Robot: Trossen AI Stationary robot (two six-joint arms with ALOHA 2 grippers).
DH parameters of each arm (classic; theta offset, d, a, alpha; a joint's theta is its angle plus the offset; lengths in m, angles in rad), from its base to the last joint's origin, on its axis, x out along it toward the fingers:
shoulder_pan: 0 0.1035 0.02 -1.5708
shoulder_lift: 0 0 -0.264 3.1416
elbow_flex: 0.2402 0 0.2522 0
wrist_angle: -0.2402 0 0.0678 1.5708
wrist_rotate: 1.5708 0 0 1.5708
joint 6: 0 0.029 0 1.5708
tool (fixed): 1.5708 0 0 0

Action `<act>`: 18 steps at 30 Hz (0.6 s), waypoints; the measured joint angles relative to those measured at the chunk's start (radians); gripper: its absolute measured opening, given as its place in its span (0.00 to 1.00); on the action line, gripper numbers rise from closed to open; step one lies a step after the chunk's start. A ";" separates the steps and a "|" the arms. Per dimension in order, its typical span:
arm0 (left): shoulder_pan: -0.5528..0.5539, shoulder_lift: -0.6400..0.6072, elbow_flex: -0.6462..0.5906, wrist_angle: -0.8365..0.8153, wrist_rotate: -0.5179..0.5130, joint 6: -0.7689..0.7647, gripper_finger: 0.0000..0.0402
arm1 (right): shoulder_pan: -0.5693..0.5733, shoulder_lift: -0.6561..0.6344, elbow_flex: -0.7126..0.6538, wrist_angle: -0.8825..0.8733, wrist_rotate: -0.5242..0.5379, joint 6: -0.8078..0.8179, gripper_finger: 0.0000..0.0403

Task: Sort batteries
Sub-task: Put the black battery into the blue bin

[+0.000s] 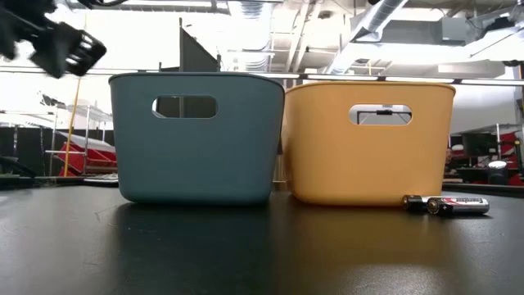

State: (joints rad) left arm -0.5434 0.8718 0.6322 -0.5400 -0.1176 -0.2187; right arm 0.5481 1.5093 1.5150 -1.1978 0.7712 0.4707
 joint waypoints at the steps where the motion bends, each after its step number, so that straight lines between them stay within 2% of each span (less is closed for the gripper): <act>1: -0.027 0.042 0.033 -0.048 -0.002 -0.032 0.42 | 0.007 0.000 0.000 0.003 0.000 0.000 0.52; 7: -0.170 0.247 0.137 -0.151 0.004 -0.198 0.42 | 0.031 0.000 0.000 0.010 0.020 0.001 0.52; 13: -0.263 0.389 0.143 -0.148 0.015 -0.352 0.42 | 0.035 0.000 0.000 0.009 0.042 0.001 0.52; 18: -0.296 0.464 0.143 -0.074 -0.044 -0.393 0.42 | 0.035 0.000 0.000 0.009 0.043 0.001 0.52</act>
State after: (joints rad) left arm -0.8396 1.3353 0.7753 -0.6140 -0.1618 -0.6119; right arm 0.5827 1.5097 1.5150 -1.1889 0.8139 0.4713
